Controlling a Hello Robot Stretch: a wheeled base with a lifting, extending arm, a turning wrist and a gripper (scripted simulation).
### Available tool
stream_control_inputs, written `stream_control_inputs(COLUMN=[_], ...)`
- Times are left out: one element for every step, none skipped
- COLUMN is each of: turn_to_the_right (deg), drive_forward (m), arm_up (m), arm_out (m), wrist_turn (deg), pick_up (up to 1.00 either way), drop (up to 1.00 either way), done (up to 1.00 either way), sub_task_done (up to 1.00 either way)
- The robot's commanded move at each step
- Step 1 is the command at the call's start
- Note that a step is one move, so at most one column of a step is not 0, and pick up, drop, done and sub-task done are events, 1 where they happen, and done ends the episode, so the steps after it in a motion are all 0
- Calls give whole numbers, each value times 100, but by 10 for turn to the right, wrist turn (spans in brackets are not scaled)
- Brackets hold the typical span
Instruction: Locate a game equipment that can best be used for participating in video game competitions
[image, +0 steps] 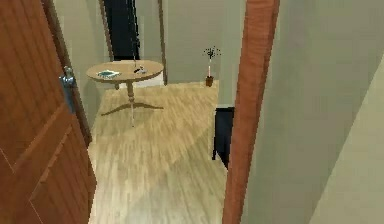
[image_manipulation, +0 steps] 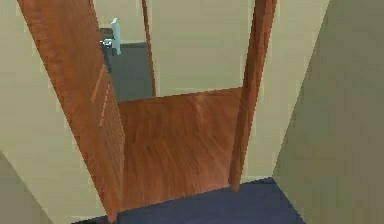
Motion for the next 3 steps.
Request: stream_control_inputs(turn_to_the_right=[0,-330,0], drive_forward=[50,0,100], arm_up=[0,0,0], arm_out=[0,0,0], wrist_turn=[0,0,0], pick_up=[0,0,0], drop=[0,0,0], done=[0,0,0], sub_task_done=[0,0,0])
